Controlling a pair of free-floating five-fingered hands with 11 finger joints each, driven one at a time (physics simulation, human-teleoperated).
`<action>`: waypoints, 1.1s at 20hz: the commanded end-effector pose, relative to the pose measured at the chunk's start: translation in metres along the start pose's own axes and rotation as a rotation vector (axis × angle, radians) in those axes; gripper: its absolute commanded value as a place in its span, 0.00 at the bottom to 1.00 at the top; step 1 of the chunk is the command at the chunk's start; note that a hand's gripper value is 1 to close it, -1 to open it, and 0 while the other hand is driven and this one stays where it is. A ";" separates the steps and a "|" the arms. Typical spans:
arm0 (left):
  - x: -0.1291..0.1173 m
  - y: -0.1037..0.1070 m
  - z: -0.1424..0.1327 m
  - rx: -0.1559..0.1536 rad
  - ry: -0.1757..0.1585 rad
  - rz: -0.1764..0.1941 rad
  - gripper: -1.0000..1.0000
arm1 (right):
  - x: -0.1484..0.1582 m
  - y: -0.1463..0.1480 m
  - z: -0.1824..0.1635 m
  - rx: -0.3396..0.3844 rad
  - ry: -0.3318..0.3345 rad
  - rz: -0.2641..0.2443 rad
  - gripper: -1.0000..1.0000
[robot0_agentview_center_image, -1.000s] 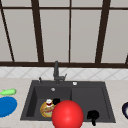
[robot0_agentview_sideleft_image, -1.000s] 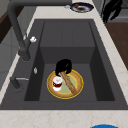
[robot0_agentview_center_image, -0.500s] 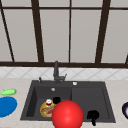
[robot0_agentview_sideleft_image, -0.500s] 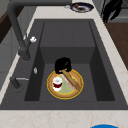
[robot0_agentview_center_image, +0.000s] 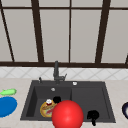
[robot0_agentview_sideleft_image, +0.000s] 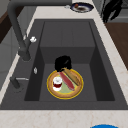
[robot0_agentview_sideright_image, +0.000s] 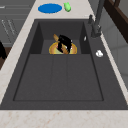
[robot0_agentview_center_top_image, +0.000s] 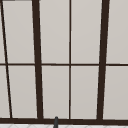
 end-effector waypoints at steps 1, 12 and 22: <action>0.003 0.006 -0.011 -0.001 -0.001 -0.009 1.00 | 0.000 0.000 0.000 0.000 0.000 0.000 0.50; 0.023 0.043 -0.046 0.001 -0.006 -0.010 1.00 | 0.000 0.000 0.000 0.000 0.000 0.000 0.50; 0.055 0.079 -0.059 -0.004 -0.003 -0.047 1.00 | 0.000 0.000 0.000 0.000 0.000 0.000 0.50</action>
